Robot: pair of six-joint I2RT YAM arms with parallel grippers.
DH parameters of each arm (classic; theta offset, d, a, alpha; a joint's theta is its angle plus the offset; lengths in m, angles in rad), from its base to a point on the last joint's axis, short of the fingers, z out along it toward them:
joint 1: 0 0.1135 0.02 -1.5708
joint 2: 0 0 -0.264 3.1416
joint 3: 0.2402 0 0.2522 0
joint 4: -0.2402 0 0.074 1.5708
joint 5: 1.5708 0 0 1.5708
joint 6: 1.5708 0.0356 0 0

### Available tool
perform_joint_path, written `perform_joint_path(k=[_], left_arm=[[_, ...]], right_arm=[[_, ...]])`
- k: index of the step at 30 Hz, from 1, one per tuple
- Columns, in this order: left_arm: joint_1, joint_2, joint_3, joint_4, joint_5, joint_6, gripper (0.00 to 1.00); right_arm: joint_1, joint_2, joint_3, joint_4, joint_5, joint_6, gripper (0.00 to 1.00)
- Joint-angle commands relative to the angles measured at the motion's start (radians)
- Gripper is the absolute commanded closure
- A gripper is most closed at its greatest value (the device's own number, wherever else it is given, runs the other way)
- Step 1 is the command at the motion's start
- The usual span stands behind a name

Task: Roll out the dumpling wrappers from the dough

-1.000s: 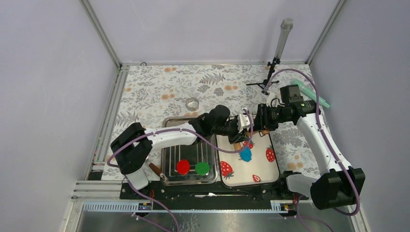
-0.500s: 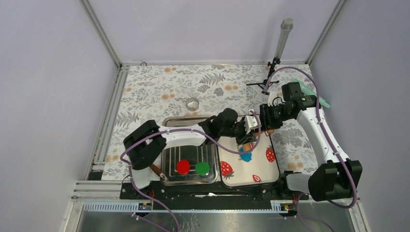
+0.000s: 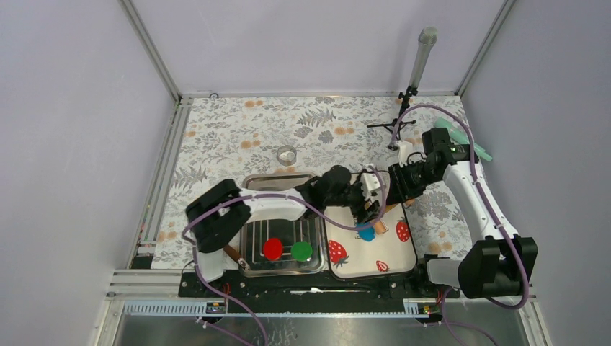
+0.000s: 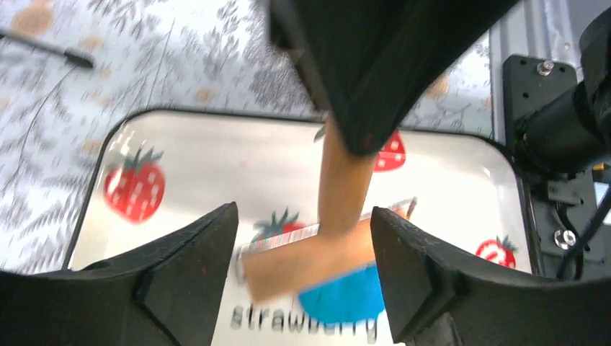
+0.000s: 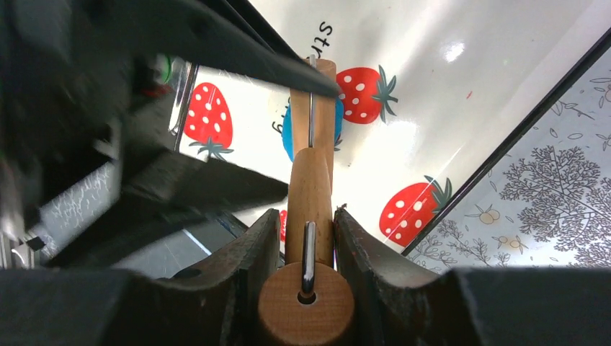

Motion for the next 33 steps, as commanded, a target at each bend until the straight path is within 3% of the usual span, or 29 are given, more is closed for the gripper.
perform_joint_path(k=[1, 4, 6, 10, 14, 18, 25, 33], left_arm=[[0.077, -0.236, -0.131, 0.019, -0.083, -0.043, 0.24], [0.164, -0.348, -0.189, -0.063, -0.106, -0.063, 0.24], [0.213, -0.356, -0.153, -0.205, -0.117, -0.061, 0.24], [0.267, -0.243, 0.054, -0.596, -0.248, -0.156, 0.39], [0.278, -0.138, 0.145, -0.811, -0.281, -0.302, 0.42], [0.275, -0.087, 0.144, -0.742, -0.318, -0.344, 0.37], [0.295, 0.074, 0.304, -0.754, -0.309, -0.16, 0.43], [0.319, 0.176, 0.39, -0.824, -0.251, -0.126, 0.46]], right_arm=[[-0.019, -0.017, 0.096, -0.045, -0.046, -0.051, 1.0], [-0.028, -0.027, 0.13, -0.058, -0.004, -0.031, 1.0], [-0.035, -0.036, 0.132, -0.055, 0.01, -0.008, 1.0], [-0.034, -0.054, 0.151, -0.04, 0.0, 0.066, 1.0], [-0.035, -0.057, 0.185, -0.026, 0.007, 0.114, 1.0], [-0.034, -0.061, 0.198, -0.011, 0.013, 0.145, 1.0], [-0.035, -0.081, 0.204, -0.016, -0.014, 0.172, 1.0], [-0.035, -0.088, 0.215, -0.027, -0.01, 0.176, 1.0]])
